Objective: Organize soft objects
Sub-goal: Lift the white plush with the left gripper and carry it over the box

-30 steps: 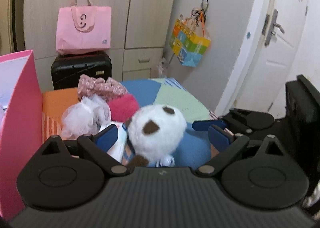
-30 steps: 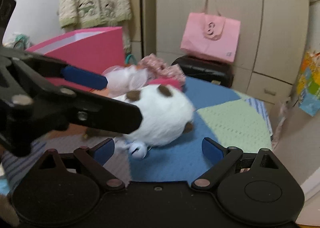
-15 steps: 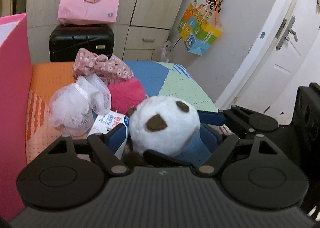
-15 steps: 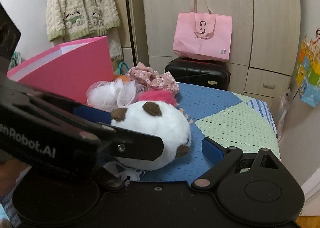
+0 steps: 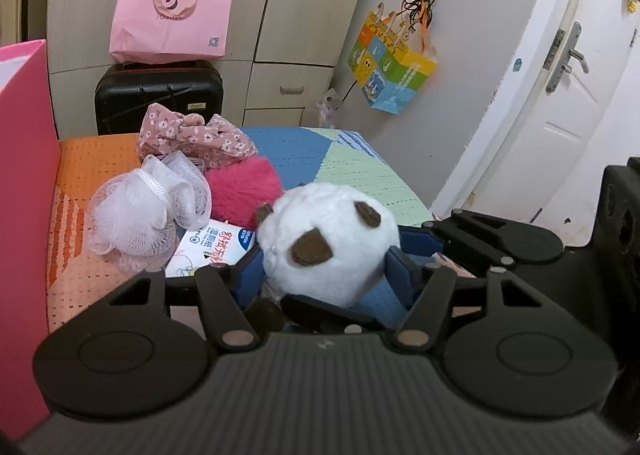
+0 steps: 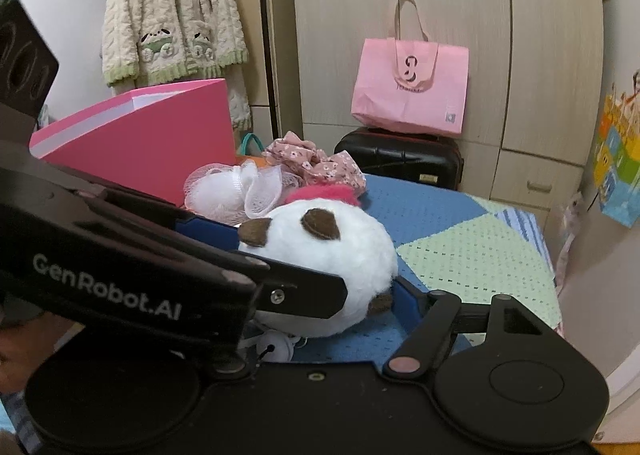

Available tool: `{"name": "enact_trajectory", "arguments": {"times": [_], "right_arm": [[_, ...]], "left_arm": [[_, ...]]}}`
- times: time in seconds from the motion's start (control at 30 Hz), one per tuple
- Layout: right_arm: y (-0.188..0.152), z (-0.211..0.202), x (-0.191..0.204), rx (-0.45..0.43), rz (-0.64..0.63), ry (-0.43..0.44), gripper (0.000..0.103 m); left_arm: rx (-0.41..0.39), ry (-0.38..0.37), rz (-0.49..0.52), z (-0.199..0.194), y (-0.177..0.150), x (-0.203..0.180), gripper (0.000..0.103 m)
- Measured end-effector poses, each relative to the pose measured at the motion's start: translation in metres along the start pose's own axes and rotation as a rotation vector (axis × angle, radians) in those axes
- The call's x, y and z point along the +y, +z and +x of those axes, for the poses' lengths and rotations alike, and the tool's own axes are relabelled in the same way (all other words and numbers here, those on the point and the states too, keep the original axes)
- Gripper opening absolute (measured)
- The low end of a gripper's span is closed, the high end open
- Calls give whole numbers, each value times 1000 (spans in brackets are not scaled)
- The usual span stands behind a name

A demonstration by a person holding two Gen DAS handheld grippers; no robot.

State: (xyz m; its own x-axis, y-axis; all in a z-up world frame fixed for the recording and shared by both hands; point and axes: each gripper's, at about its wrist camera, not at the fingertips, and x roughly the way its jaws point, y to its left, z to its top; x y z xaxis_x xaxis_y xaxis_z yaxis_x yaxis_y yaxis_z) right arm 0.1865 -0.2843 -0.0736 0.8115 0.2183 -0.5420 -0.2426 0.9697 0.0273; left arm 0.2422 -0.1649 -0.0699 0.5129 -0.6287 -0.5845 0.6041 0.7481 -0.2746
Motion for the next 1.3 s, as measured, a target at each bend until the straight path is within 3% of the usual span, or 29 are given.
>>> {"name": "enact_trajectory", "arguments": {"times": [0.63,0.83,1.03,1.3], "right_arm": [[-19,-69,44,-28,47,5,79],[-25,-89,64,13,40,4,79],[-27,-105,69,43,96,52,79],[-24,-124,88,77,69,97,78]], "left_arm": [[50,25,53,-67,-26,-40,63],[93,0,47,-87,-39,-44,63],[122,-31,-25,-103,-49,-39,63],[161,-72,-111,-129,-57,-32,62]]}}
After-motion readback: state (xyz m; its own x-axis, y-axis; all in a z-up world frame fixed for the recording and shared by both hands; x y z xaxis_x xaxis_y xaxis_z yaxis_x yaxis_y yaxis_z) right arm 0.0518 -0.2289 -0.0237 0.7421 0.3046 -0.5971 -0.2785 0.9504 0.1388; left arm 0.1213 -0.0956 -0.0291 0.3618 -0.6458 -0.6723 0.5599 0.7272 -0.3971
